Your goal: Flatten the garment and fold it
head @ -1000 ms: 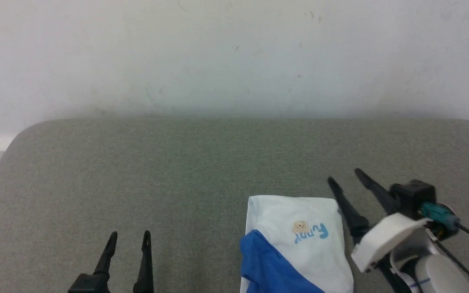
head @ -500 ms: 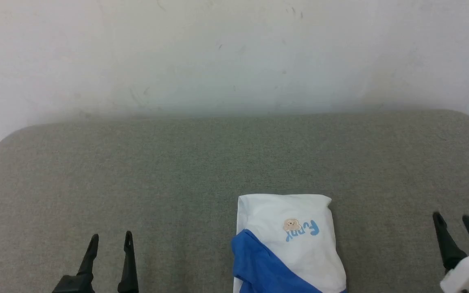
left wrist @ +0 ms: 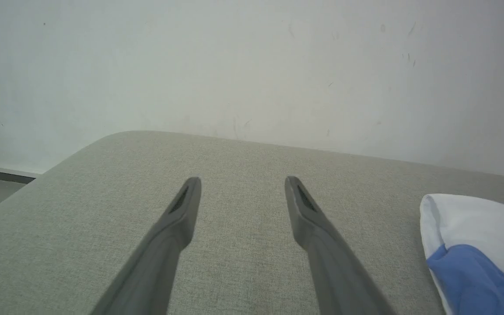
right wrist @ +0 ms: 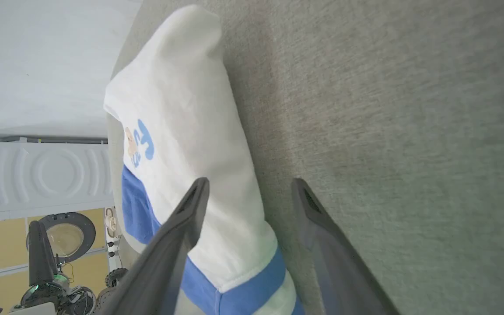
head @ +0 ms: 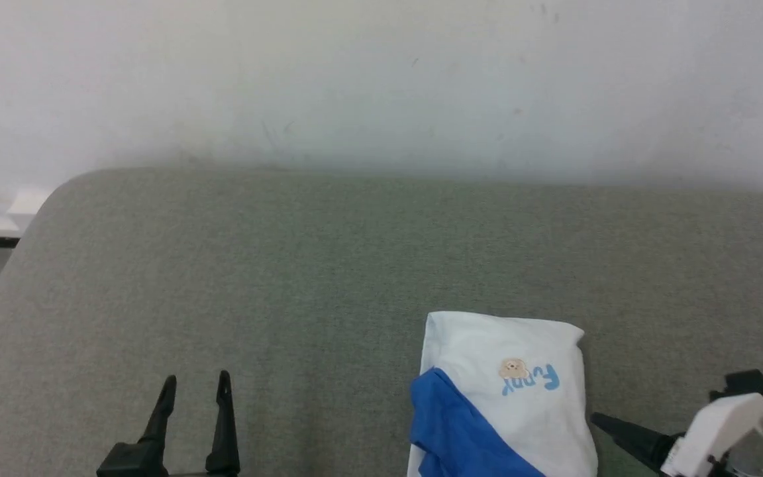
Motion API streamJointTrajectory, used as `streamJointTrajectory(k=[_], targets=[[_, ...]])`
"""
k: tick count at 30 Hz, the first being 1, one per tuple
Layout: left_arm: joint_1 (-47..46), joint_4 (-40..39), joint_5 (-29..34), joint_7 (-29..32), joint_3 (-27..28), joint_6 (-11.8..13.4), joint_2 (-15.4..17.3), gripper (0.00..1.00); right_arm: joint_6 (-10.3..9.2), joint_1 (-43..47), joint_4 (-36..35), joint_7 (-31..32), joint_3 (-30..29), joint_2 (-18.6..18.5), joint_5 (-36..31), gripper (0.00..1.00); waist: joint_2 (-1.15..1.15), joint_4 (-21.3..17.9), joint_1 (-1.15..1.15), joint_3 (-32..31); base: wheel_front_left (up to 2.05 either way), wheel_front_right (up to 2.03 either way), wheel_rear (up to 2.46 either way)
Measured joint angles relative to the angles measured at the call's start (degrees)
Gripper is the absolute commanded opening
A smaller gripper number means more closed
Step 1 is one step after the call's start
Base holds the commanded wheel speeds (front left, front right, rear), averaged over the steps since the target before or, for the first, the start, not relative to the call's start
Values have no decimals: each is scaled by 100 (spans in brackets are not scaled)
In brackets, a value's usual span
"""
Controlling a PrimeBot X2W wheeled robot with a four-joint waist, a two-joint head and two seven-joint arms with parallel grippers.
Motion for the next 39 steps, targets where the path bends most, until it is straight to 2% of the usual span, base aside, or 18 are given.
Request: streamJointTrajectory(k=[7, 8, 10, 16, 21, 26, 31, 35, 39], targets=[[-125, 65, 109, 0, -9, -152, -154, 100, 1, -432, 929, 24, 432, 87, 235, 100, 0, 272, 0, 123, 0, 0, 0], [-133, 81, 113, 0, -1, -168, -167, 100, 2, -472, 1059, 24, 498, 83, 252, 76, 0, 302, 0, 139, 0, 0, 0], [-136, 93, 154, 0, 9, -198, -194, 100, 37, -579, 1223, 15, 604, 76, 277, 2, 0, 354, 0, 167, 0, 0, 0], [-136, 132, 214, 0, 101, -237, -265, 100, 35, -694, 1361, -350, 987, 60, 147, 0, 0, 343, 0, 179, 0, 0, 0], [-133, 137, 276, 0, 155, -319, -328, 100, 42, -739, 1013, -904, 1517, -331, -824, 0, 0, 170, 0, 117, 0, 0, 0], [-124, 54, 311, 0, 222, -370, -386, 100, 36, -763, 468, -1090, 2109, -1006, -1845, 0, 0, -158, 0, 89, 0, 0, 0], [-164, -130, 356, 1, 268, -425, -455, 100, 37, -881, 65, -929, 2530, -1729, -2624, 0, 0, -614, 0, 164, 0, 0, 0], [-447, -296, 513, 0, 258, -519, -463, 100, 36, -1128, 8, -851, 2580, -2220, -2876, 0, 0, -1025, 0, 351, 0, 0, 0], [-845, -434, 675, 0, 215, -665, -348, 100, 37, -1449, 294, -1017, 2491, -2479, -2994, 0, 0, -1373, 1, 710, 0, 0, 0]])
